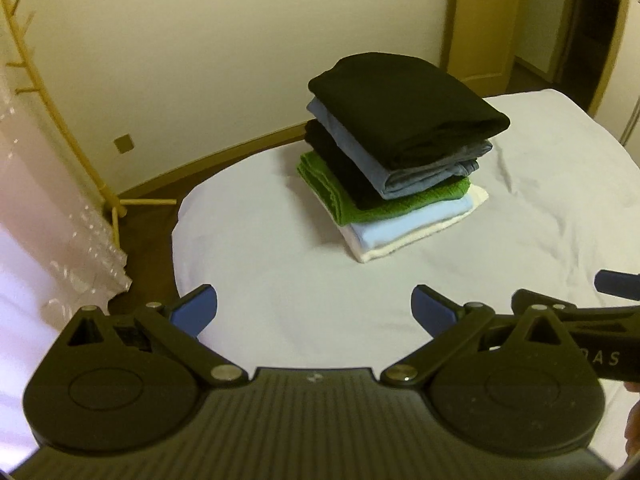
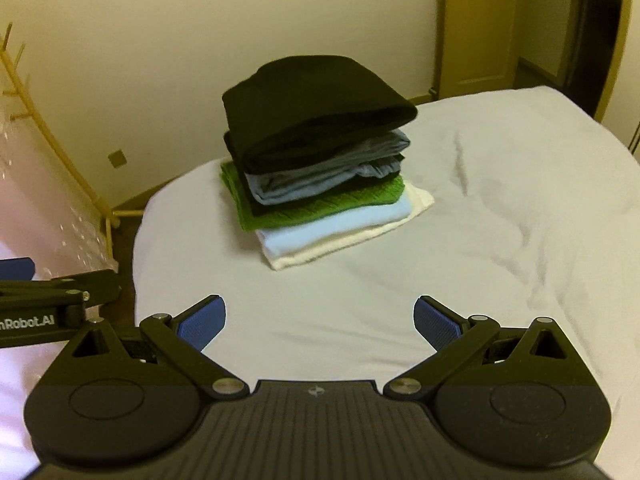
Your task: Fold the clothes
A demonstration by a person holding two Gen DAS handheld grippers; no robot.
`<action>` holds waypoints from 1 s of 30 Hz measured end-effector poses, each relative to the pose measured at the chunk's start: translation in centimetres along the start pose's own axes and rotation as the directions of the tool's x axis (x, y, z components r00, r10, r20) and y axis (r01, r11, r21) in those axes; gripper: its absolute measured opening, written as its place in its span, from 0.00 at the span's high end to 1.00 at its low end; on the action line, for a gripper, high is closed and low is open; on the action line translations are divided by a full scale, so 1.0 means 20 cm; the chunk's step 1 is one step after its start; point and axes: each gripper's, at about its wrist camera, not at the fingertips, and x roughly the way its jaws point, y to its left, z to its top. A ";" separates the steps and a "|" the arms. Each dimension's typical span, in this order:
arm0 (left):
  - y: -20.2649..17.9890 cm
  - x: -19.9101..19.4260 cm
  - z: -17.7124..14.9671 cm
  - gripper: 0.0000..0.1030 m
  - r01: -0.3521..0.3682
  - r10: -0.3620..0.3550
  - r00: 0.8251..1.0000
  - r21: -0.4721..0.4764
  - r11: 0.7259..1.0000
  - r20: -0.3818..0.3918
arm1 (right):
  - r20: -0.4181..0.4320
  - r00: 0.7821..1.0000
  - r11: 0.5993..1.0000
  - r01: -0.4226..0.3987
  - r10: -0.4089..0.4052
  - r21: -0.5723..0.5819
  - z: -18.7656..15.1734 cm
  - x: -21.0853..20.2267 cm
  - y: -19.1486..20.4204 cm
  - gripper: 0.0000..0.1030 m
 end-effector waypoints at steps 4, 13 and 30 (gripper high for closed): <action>-0.08 -0.02 -0.07 0.01 -0.040 0.040 0.999 -0.029 0.999 -0.001 | -0.015 1.000 0.999 -0.006 0.006 -0.035 -0.06 0.00 -0.10 0.00; -0.27 -0.03 -0.21 0.01 -0.074 0.073 0.997 -0.065 0.995 -0.020 | -0.049 0.999 0.998 -0.023 0.020 -0.062 -0.19 0.00 -0.29 0.00; -0.48 0.11 -0.29 0.01 -0.114 0.111 0.992 -0.063 0.991 -0.051 | -0.096 0.995 0.994 -0.038 0.029 -0.100 -0.21 0.13 -0.51 0.00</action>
